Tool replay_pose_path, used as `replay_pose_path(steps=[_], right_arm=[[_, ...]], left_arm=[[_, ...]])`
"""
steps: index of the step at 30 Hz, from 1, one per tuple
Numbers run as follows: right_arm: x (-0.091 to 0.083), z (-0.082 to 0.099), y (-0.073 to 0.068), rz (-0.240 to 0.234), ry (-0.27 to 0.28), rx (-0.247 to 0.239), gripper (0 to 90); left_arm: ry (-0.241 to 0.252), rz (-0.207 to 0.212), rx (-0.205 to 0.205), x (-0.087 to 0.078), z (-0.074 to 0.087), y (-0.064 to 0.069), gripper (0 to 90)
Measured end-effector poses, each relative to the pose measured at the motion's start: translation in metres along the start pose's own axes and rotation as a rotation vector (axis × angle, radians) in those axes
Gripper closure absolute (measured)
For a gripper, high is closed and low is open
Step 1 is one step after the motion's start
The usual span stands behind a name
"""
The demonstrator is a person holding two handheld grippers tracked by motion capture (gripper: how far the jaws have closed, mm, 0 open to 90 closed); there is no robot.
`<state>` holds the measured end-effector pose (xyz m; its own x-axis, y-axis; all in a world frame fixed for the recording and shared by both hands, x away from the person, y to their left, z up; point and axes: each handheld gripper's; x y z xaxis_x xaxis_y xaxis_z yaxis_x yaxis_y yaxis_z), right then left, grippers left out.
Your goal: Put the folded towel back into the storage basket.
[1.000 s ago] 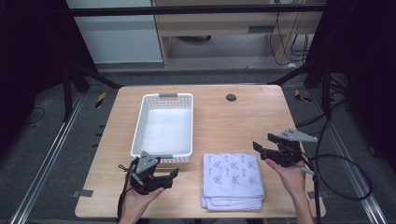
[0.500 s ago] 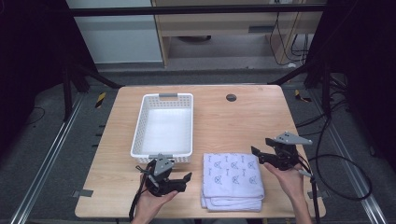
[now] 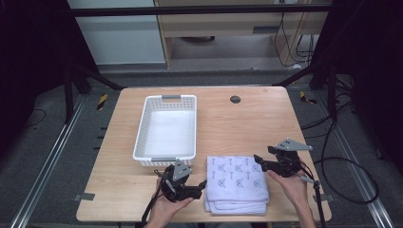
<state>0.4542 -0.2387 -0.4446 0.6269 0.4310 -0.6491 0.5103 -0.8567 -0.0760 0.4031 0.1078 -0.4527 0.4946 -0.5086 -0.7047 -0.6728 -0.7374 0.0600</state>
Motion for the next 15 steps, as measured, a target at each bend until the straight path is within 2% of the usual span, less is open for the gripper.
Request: replay_pose_path(steps=[10,15], right_arm=[[0.01,0.007,-0.002,-0.005,-0.042,-0.008,35.4],[0.014,0.01,-0.002,-0.01,-0.063,-0.004,36.3]], left_arm=[[-0.043,0.025,0.023,0.02,0.001,0.014,24.9],[-0.059,0.028,0.022,0.026,0.003,0.016,25.1]])
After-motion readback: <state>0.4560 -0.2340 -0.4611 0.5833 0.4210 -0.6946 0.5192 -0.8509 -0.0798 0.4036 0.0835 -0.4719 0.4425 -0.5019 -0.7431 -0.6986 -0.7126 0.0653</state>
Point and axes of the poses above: each handheld gripper's, and its own axes: x roughly forward along the jaws, z roughly out of its underside, y roughly to its right, and after that the axes turned 7 degrees about -y, right-handed
